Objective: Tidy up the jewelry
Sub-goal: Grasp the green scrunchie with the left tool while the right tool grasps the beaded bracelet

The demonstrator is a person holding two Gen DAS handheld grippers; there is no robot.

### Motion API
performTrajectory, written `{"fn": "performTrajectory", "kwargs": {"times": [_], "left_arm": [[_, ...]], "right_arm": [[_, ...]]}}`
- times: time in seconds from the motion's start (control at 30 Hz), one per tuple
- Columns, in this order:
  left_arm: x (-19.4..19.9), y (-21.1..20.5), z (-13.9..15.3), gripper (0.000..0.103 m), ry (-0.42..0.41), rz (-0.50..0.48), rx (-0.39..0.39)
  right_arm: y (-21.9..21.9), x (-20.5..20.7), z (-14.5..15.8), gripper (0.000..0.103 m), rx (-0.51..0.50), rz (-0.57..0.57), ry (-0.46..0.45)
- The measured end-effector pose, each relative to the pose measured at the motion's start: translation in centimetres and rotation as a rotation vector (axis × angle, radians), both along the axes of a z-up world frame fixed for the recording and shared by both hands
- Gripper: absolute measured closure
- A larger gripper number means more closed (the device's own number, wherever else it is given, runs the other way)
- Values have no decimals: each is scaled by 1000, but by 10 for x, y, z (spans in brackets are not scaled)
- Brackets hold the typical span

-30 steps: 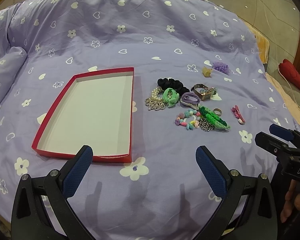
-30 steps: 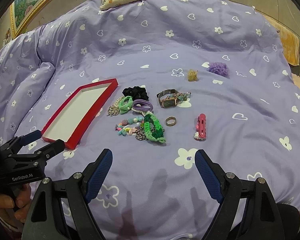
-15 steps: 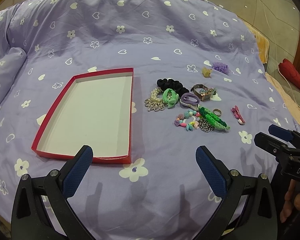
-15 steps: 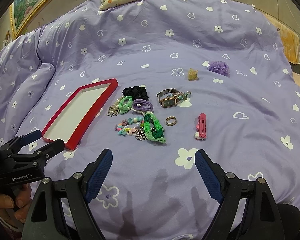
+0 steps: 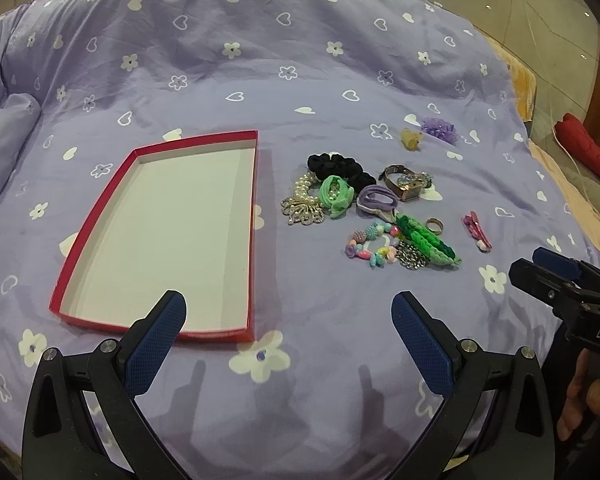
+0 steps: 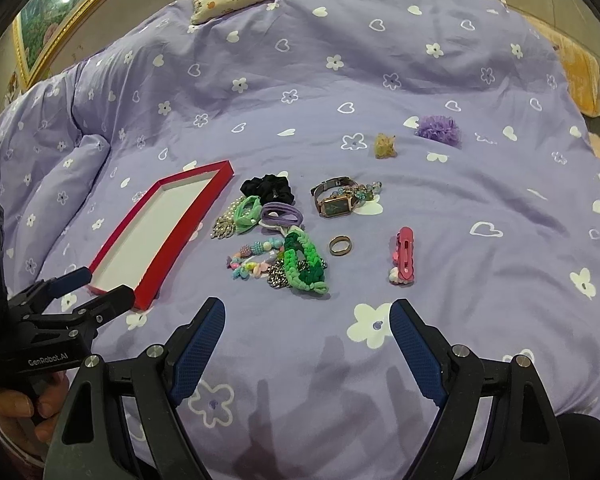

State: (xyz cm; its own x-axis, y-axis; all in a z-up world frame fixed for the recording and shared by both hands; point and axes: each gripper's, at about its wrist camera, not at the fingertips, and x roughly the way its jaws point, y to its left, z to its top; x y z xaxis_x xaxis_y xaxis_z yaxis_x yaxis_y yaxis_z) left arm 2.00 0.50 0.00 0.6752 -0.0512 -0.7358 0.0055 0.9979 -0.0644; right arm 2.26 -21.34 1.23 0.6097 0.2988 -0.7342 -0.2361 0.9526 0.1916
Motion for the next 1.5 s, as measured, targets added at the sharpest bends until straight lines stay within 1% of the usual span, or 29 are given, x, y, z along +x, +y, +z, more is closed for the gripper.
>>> {"fn": "performTrajectory", "kwargs": {"times": [0.13, 0.2, 0.3, 0.33, 0.37, 0.4, 0.43, 0.5, 0.57, 0.6, 0.67, 0.73, 0.87, 1.0, 1.1, 1.2, 1.23, 1.27, 1.3, 1.33, 1.37, 1.43, 1.5], "left_arm": [[16, 3, 0, 0, 10, 2, 5], [26, 4, 0, 3, 16, -2, 10], [43, 4, 0, 10, 25, -12, 12], [49, 3, 0, 17, 29, -17, 18], [56, 2, 0, 21, 34, -23, 22], [63, 1, -1, 21, 37, -32, 23], [70, -1, -1, 23, 43, -42, 23], [84, -4, -3, 25, 51, -58, 25], [97, -8, -6, 28, 67, -80, 20], [103, -10, -8, 29, 74, -85, 18], [116, -12, -13, 32, 90, -102, 14], [128, -14, -19, 34, 106, -109, 15], [151, -16, -33, 44, 157, -133, -13], [168, -22, -42, 46, 178, -161, -12], [176, -28, -49, 52, 197, -181, -5], [180, -33, -52, 63, 200, -191, 9], [180, -34, -52, 70, 197, -197, 13], [180, -35, -51, 80, 196, -205, 9], [180, -36, -51, 86, 198, -214, 4], [179, -37, -51, 95, 202, -224, -5], [178, -37, -50, 95, 200, -227, -9], [175, -37, -47, 96, 187, -231, -18], [170, -35, -41, 96, 176, -235, -44]], "right_arm": [[-6, 14, -1, 17, 19, -12, 9], [-10, 22, -2, 17, 24, -20, 11], [-17, 39, -3, 19, 41, -41, 13], [-18, 43, -4, 21, 44, -47, 13], [-20, 48, -5, 26, 45, -53, 13], [-21, 54, -5, 30, 48, -59, 16], [-23, 62, -6, 36, 55, -64, 23], [-26, 74, -7, 42, 66, -71, 28], [-28, 89, -8, 50, 69, -81, 32], [-29, 97, -10, 52, 73, -84, 38], [-31, 113, -15, 59, 87, -89, 56], [-31, 129, -22, 60, 96, -93, 78], [-30, 155, -36, 60, 107, -105, 117], [-32, 178, -51, 60, 111, -129, 164], [-32, 189, -60, 60, 101, -133, 185], [-29, 198, -70, 60, 84, -130, 207], [-28, 199, -73, 64, 81, -129, 211], [-27, 200, -75, 70, 78, -127, 212], [-25, 201, -76, 75, 73, -122, 210], [-23, 201, -77, 84, 69, -114, 206], [-23, 200, -77, 88, 71, -109, 206], [-21, 198, -75, 88, 67, -105, 193], [-20, 195, -72, 88, 65, -105, 174]]}}
